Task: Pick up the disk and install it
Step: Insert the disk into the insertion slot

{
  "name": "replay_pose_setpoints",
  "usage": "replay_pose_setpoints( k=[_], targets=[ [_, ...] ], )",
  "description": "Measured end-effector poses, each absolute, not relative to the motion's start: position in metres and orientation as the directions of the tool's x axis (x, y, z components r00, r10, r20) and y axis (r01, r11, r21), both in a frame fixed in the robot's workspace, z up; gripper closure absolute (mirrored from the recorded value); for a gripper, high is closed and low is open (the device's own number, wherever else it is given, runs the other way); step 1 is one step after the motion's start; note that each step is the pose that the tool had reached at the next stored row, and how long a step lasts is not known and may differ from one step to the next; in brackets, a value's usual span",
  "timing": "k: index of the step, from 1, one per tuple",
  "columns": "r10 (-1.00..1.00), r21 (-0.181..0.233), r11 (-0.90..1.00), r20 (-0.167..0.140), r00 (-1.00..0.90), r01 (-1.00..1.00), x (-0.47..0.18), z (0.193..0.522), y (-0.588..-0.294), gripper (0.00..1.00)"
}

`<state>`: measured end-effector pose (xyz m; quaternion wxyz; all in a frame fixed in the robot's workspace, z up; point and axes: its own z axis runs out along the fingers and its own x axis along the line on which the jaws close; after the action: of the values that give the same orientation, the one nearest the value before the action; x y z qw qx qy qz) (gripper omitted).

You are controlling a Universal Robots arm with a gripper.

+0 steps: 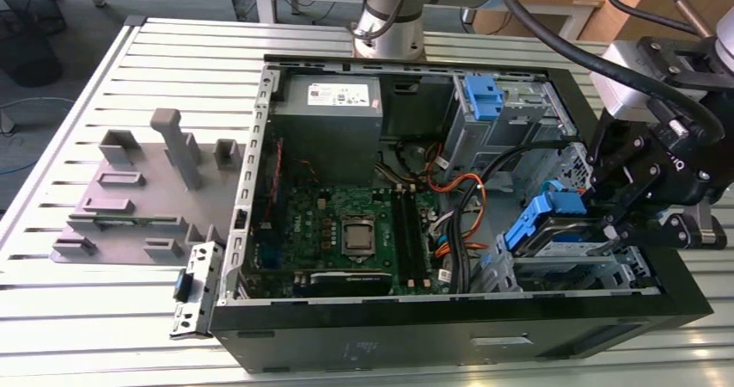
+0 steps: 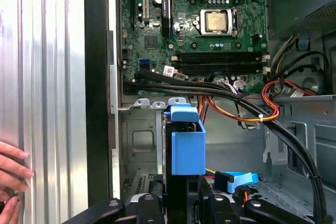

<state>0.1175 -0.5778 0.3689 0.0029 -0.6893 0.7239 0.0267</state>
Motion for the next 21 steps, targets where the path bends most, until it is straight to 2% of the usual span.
replay_pose_setpoints(
  k=[7, 8, 21],
  targets=[
    [-0.998, 0.035, 0.048, -0.041, -0.050, -0.998, 0.118, 0.369, -0.578, 0.64],
    [-0.998, 0.035, 0.048, -0.041, -0.049, -0.998, 0.118, 0.369, -0.578, 0.58],
    [-0.999, 0.008, 0.034, -0.042, -0.034, -0.999, 0.111, 0.357, -0.577, 0.58]
  ],
)
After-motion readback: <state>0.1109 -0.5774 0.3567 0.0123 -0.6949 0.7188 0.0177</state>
